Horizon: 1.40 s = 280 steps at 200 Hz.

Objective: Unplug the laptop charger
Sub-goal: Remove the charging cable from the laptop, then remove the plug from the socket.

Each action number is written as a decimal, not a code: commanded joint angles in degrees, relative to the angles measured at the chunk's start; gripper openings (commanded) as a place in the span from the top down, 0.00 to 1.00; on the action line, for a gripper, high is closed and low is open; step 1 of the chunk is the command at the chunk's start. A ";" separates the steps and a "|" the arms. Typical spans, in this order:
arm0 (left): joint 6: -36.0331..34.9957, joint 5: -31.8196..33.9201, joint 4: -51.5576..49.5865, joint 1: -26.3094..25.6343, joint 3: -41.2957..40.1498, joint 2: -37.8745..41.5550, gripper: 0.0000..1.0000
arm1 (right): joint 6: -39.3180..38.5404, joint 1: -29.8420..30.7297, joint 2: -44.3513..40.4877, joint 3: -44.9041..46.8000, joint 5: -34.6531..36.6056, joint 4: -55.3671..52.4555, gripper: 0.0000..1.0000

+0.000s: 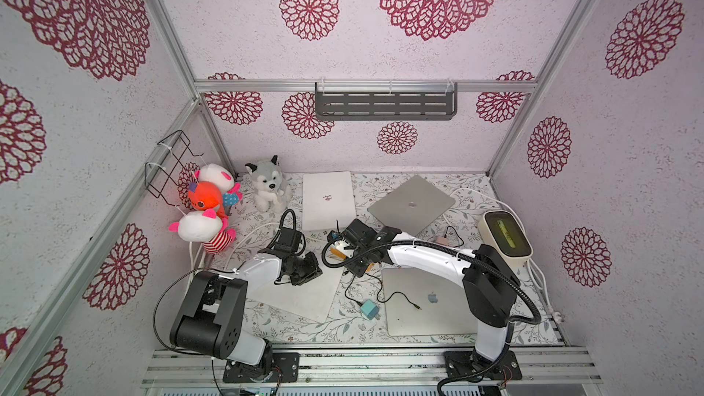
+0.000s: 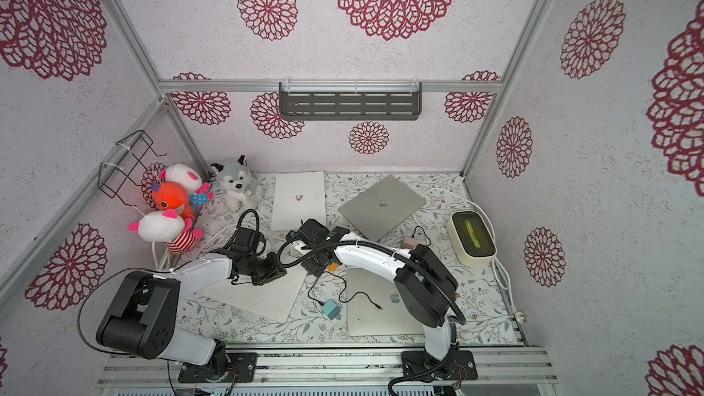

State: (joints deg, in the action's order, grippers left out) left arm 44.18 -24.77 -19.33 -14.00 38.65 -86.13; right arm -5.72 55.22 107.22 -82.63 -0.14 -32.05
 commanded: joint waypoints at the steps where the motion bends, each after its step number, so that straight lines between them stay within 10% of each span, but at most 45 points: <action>1: 0.03 0.87 -1.16 -0.41 0.71 0.96 0.88 | 2.06 0.19 -2.52 0.48 1.11 -2.54 0.82; 167: -0.26 -1.94 -3.24 -0.19 13.75 -4.35 0.83 | 3.90 -6.51 -15.29 10.65 2.17 13.17 0.50; 280: -1.47 -4.34 -2.49 0.40 22.80 -14.39 0.83 | 3.78 -11.27 -12.28 17.07 -3.05 24.62 0.46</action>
State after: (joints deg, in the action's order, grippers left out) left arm 43.55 -27.83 -22.52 -13.87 59.48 -98.76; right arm -2.35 44.12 94.13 -64.99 -0.56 -10.55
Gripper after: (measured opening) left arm 0.195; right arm 0.541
